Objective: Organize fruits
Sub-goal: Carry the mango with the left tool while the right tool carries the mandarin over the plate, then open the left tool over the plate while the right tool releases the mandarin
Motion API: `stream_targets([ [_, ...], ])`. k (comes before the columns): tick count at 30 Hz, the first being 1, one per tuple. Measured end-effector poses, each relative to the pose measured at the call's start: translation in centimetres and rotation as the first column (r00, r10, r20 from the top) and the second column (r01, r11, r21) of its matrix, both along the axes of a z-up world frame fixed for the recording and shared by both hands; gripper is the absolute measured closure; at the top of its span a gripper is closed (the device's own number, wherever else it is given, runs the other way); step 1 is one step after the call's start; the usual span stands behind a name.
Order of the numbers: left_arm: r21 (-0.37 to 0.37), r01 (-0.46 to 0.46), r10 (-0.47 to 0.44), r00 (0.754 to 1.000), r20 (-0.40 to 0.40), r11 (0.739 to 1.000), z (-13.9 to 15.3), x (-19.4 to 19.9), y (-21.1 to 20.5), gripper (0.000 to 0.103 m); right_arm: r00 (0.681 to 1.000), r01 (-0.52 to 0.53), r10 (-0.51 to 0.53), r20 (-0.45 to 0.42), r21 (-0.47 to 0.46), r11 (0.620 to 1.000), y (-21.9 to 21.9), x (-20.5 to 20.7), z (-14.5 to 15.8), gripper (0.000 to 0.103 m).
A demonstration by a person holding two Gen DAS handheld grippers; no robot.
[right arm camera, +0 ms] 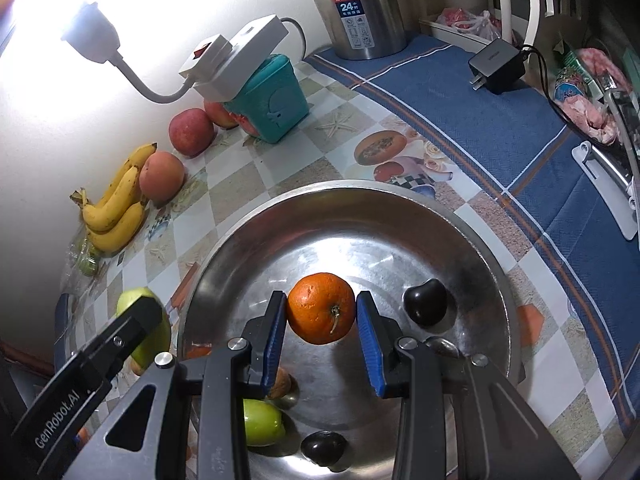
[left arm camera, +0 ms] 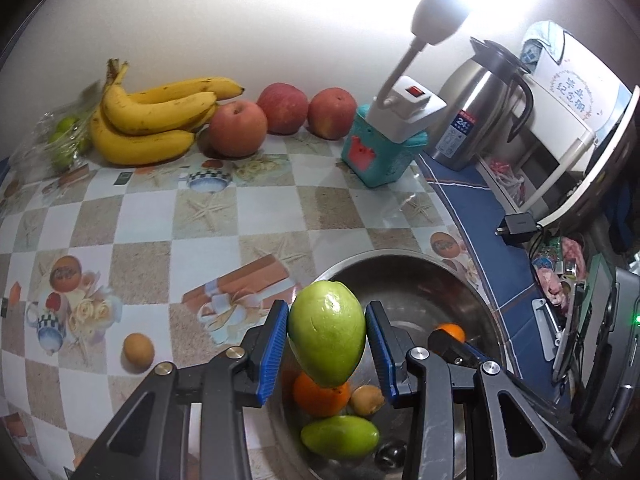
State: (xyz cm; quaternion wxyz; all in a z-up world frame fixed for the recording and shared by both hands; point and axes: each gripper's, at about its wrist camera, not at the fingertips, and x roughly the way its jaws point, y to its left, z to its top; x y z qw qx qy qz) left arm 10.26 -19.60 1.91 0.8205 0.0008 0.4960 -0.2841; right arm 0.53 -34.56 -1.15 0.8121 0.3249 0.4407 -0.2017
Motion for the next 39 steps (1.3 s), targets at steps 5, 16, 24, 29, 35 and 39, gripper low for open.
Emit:
stream_targets([
  [5,0.001,0.010,-0.010,1.000,-0.006,1.000,-0.6,0.2,-0.8,0.061,1.000,0.000,0.000,-0.008,-0.006,1.000,0.0,0.2,-0.2,0.066],
  [16,0.040,0.031,-0.030,0.999,-0.031,0.999,-2.5,0.2,-1.9,0.061,0.999,-0.004,0.004,-0.032,-0.004,1.000,0.1,0.5,-1.1,0.066],
  [24,0.054,0.024,-0.022,0.999,-0.047,0.998,-2.9,0.3,-1.9,0.061,0.998,-0.008,0.008,-0.064,0.006,1.000,0.2,0.8,-1.8,0.066],
  [29,0.058,0.025,-0.022,0.999,-0.043,0.998,-2.9,0.3,-2.0,0.061,0.997,-0.003,0.005,-0.081,0.020,1.000,0.1,0.8,-2.3,0.066],
  [35,0.057,0.022,-0.020,0.999,-0.046,0.998,-3.0,0.3,-1.9,0.060,0.996,0.004,-0.002,-0.087,0.022,1.000,0.1,0.7,-2.1,0.065],
  [39,0.048,0.012,-0.009,0.998,-0.064,0.999,-2.9,0.5,-1.7,0.059,0.996,0.006,-0.004,-0.094,0.026,1.000,0.1,0.8,-2.1,0.065],
])
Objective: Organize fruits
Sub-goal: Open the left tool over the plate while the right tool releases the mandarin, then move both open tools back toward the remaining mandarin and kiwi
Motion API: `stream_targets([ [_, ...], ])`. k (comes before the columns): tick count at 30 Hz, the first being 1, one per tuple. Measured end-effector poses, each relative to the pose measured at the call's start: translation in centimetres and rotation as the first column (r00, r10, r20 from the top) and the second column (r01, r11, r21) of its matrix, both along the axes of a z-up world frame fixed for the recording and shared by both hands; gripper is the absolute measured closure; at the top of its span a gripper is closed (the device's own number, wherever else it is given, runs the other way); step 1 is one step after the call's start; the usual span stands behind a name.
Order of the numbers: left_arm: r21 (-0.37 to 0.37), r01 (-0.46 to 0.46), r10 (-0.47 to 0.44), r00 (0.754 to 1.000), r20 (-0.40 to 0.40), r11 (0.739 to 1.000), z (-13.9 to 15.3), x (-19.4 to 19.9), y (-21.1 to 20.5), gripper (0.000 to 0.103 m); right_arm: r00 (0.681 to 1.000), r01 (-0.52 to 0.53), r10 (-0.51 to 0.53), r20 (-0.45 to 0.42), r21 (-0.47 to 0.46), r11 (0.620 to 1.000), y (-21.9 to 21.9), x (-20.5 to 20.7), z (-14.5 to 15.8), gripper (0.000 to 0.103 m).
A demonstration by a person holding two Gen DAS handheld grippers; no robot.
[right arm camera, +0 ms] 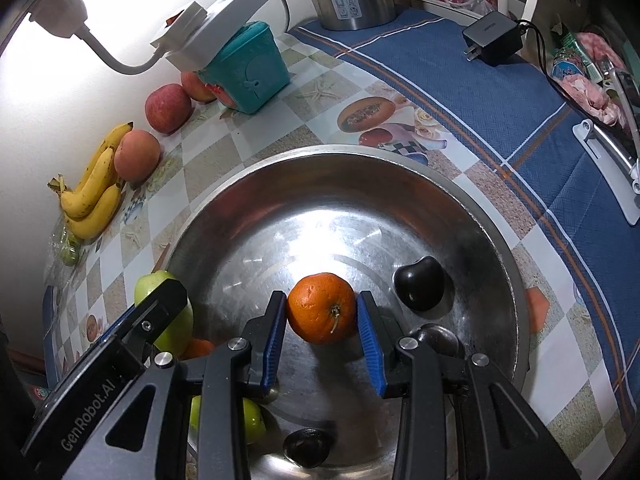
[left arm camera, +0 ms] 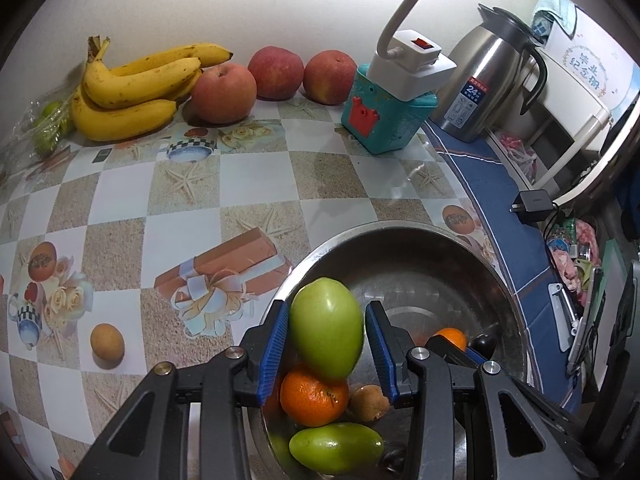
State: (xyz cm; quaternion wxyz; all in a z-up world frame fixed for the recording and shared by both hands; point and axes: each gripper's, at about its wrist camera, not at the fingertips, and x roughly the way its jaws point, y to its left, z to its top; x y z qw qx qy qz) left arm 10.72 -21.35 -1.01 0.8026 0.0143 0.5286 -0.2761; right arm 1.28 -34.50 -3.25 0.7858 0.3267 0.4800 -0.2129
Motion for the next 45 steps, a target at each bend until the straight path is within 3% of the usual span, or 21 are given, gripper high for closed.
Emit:
stream_targets([
  [10,-0.028,-0.009,0.009,1.000,0.013,1.000,1.4,-0.1,0.5,0.057,0.999,-0.002,0.002,0.035,-0.002,1.000,0.0,-0.3,1.1,0.064],
  [18,-0.003,-0.056,0.056,0.998,0.009,0.998,2.9,0.1,1.8,0.057,0.998,-0.004,0.007,0.063,-0.038,0.999,0.2,-0.8,3.4,0.064],
  [20,0.015,-0.078,0.078,0.997,0.005,0.997,3.2,0.1,2.4,0.055,0.998,-0.003,0.006,0.065,-0.042,0.999,0.3,-0.9,3.7,0.064],
  [22,0.050,-0.107,0.107,0.994,0.004,0.993,3.3,0.1,3.1,0.045,0.998,-0.004,0.007,0.063,-0.046,0.999,0.3,-1.0,4.0,0.064],
  [26,0.100,-0.153,0.153,0.988,0.008,0.983,3.4,0.1,4.4,0.044,0.999,-0.008,0.010,0.051,-0.043,0.999,0.4,-1.1,4.1,0.064],
  [28,0.121,-0.180,0.180,0.984,0.011,0.976,3.3,0.0,5.1,0.035,0.999,-0.012,0.013,0.039,-0.041,0.999,0.5,-1.1,3.9,0.063],
  [31,0.181,-0.226,0.220,0.974,0.049,0.957,3.1,0.0,5.8,0.018,0.999,-0.027,0.029,0.026,-0.042,0.999,0.8,-0.9,3.7,0.049],
  [33,0.202,-0.246,0.242,0.969,0.045,0.948,2.8,0.1,6.4,0.013,0.999,-0.040,0.041,0.024,-0.050,0.998,1.0,-0.8,3.7,0.035],
  [36,0.226,-0.284,0.287,0.958,0.024,0.932,2.0,0.4,7.4,0.004,0.999,-0.051,0.052,0.013,-0.066,0.996,1.2,-0.6,3.7,0.024],
  [45,0.302,-0.325,0.350,0.936,-0.034,0.896,-0.3,0.5,8.5,0.000,0.997,-0.075,0.074,-0.025,-0.076,0.994,1.4,-0.3,2.9,0.022],
])
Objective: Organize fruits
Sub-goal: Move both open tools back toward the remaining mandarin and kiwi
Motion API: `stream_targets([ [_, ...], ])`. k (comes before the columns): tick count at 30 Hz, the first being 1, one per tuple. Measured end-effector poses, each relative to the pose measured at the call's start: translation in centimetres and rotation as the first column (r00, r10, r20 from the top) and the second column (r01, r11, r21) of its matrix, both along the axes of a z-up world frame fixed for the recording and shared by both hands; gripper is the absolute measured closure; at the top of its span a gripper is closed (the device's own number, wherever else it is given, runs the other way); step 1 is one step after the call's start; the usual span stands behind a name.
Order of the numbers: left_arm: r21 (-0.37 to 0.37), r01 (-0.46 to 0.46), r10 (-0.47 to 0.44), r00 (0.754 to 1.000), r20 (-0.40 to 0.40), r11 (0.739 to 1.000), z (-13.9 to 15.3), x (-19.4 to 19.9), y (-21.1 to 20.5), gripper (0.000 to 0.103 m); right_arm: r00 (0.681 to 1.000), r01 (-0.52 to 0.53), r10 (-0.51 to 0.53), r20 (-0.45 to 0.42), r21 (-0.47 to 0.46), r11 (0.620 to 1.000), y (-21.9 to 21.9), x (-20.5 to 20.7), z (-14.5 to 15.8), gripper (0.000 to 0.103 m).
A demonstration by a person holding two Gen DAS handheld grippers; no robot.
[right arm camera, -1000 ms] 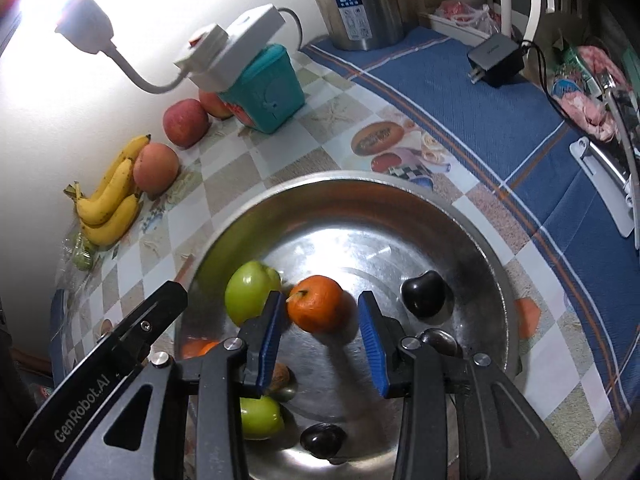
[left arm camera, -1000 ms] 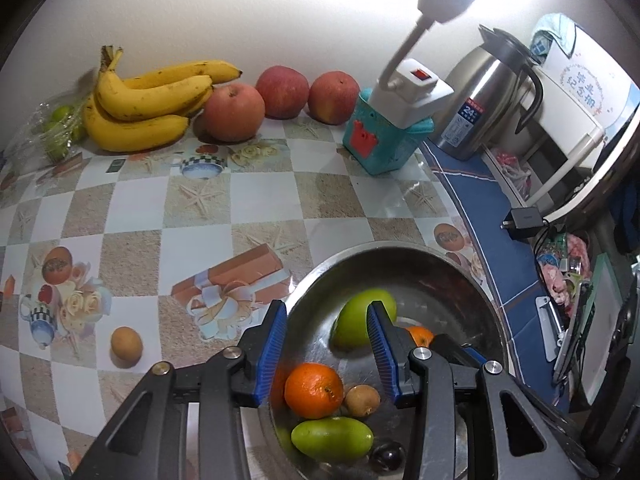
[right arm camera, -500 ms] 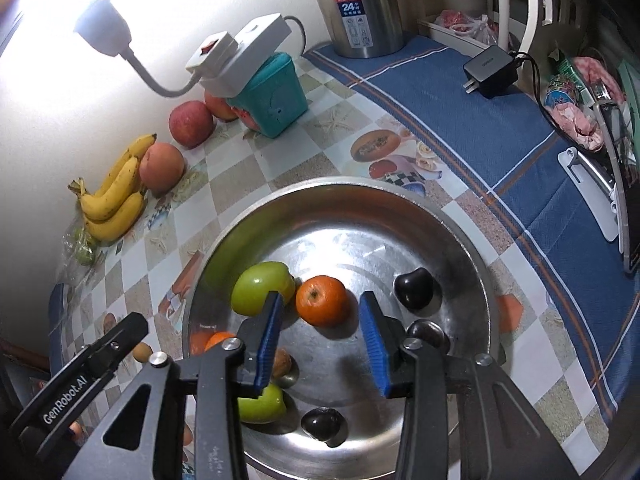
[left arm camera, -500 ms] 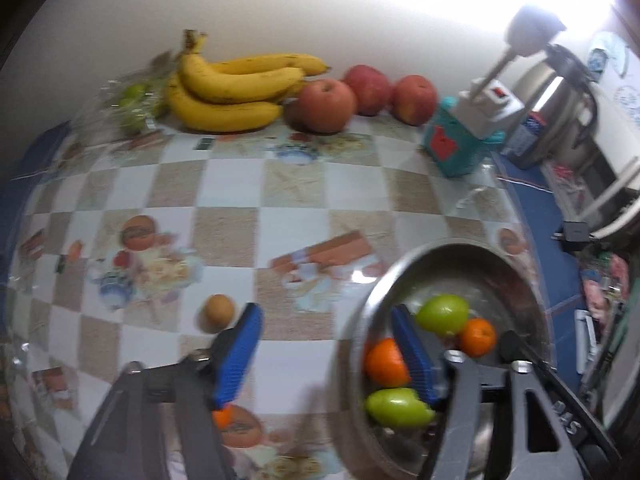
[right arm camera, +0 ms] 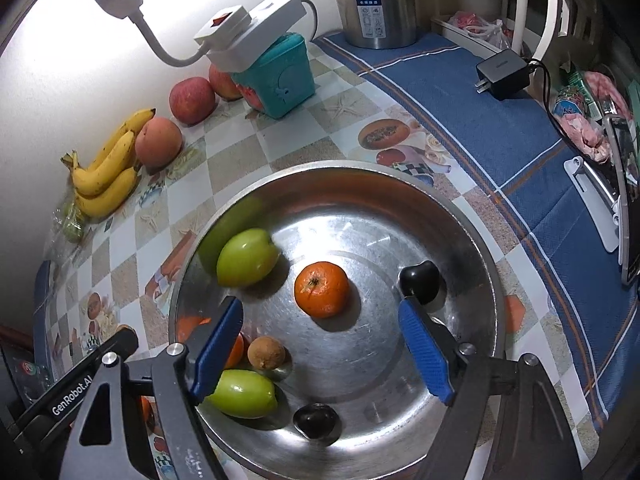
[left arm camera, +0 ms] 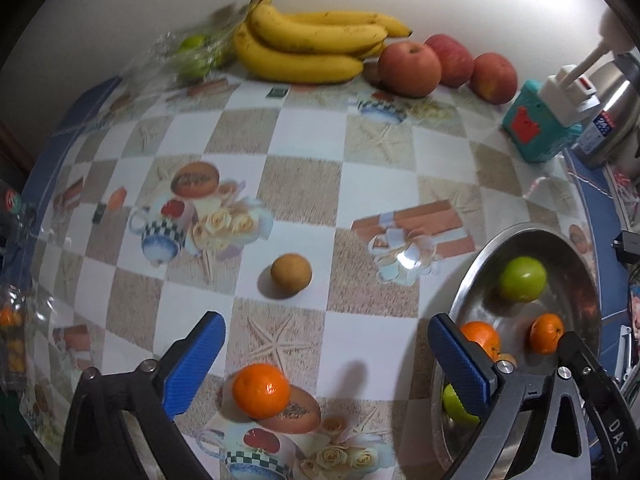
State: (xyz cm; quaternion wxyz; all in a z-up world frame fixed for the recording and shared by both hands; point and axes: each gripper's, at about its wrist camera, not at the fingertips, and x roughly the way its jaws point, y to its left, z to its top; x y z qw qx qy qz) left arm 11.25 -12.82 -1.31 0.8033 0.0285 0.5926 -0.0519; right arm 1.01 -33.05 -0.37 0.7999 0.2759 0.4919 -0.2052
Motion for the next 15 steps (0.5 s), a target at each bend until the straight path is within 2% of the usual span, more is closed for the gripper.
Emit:
stream_targets([
  [12,0.016,-0.033,0.034,0.999,-0.029,0.999,-0.8,0.0,0.9,0.000,1.000,-0.002,0.002,-0.006,-0.004,1.000,0.1,0.1,-0.2,0.022],
  [15,0.018,-0.050,0.051,0.998,-0.034,0.999,-1.0,0.0,1.2,0.000,1.000,0.005,-0.005,-0.019,-0.034,0.999,0.1,0.1,-0.1,0.020],
])
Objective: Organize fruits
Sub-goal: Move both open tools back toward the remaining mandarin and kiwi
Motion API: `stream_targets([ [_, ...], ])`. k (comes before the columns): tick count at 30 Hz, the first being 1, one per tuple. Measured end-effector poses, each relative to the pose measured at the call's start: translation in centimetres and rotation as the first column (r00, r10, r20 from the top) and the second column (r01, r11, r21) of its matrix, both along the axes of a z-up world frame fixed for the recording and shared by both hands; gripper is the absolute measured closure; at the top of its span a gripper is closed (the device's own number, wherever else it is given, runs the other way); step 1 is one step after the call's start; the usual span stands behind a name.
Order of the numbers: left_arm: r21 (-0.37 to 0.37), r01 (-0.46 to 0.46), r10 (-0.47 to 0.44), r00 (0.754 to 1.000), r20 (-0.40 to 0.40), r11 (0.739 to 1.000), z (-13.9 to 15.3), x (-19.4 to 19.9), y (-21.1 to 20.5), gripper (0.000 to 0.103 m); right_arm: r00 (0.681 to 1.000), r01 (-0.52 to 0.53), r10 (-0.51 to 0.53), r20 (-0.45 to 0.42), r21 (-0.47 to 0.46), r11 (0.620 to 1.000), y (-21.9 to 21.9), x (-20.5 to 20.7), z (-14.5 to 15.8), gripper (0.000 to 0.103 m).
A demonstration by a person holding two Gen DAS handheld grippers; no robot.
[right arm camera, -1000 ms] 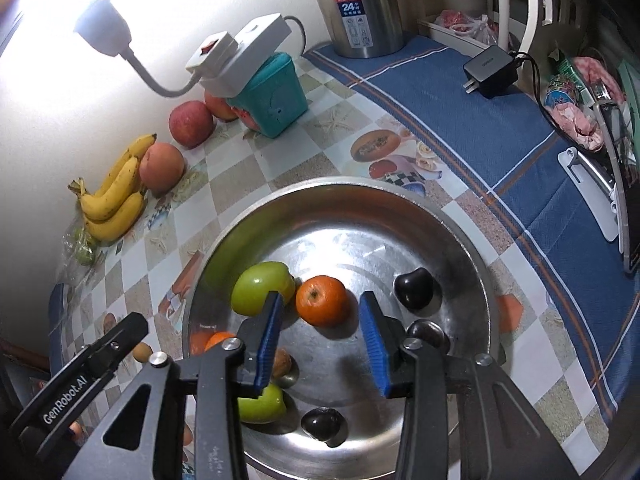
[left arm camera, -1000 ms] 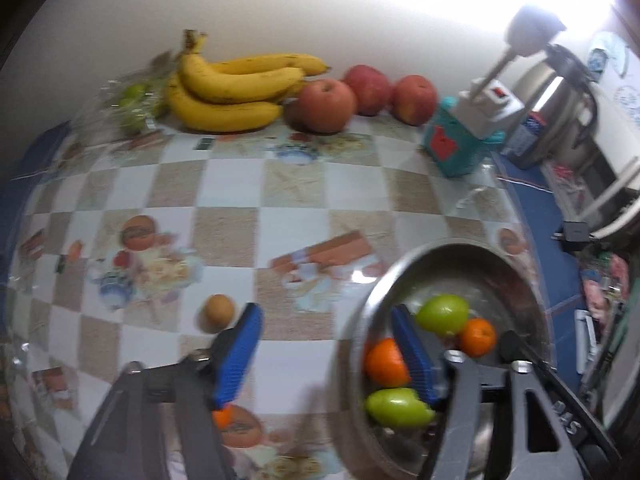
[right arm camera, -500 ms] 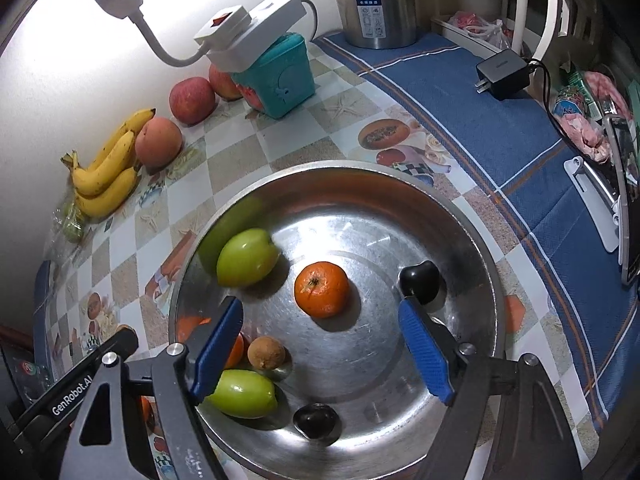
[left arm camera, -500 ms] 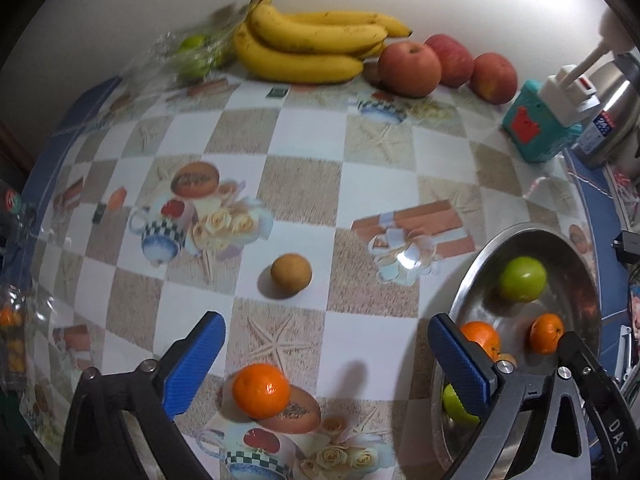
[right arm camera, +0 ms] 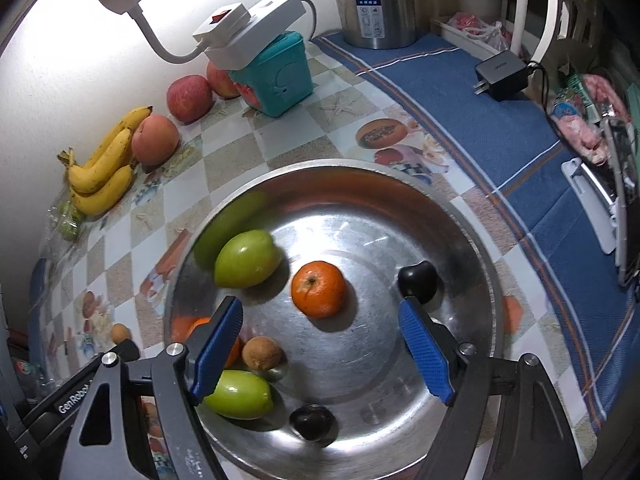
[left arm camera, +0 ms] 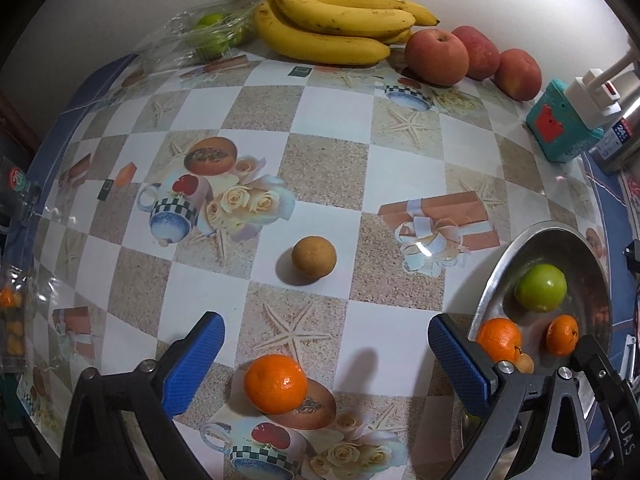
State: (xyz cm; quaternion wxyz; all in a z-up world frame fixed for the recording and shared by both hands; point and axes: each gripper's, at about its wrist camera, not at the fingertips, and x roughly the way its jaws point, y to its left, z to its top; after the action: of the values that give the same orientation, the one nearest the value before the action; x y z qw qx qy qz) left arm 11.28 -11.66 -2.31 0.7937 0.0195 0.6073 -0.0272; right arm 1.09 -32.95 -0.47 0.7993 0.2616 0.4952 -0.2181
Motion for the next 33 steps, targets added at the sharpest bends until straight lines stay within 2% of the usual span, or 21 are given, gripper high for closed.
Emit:
stream_targets([
  [1,0.002,-0.009,0.009,1.000,-0.004,1.000,-0.1,0.0,0.1,0.000,1.000,0.001,-0.001,-0.003,-0.005,1.000,0.0,0.0,0.0,0.015],
  [2,0.003,-0.014,0.014,1.000,-0.006,1.000,-0.2,0.0,0.3,0.000,1.000,0.004,-0.004,-0.002,-0.004,1.000,0.0,0.0,-0.1,0.001],
  [3,0.005,-0.018,0.019,1.000,-0.007,1.000,-0.3,0.0,0.4,0.000,1.000,0.007,-0.007,0.001,-0.003,1.000,-0.1,-0.1,-0.1,0.000],
  [16,0.033,0.000,-0.002,0.999,0.046,0.999,0.9,-0.1,0.3,0.000,1.000,0.002,-0.002,0.007,-0.031,1.000,0.2,-0.1,0.4,0.000],
  [25,0.005,0.019,-0.019,0.999,0.033,1.000,1.5,-0.5,1.1,0.000,1.000,-0.010,0.011,0.022,-0.011,1.000,0.9,-0.5,1.1,0.000],
  [33,-0.015,0.005,-0.004,0.999,0.051,1.000,2.7,-1.3,3.4,0.000,0.997,-0.069,0.069,0.040,-0.009,0.998,2.9,-0.6,1.9,0.000],
])
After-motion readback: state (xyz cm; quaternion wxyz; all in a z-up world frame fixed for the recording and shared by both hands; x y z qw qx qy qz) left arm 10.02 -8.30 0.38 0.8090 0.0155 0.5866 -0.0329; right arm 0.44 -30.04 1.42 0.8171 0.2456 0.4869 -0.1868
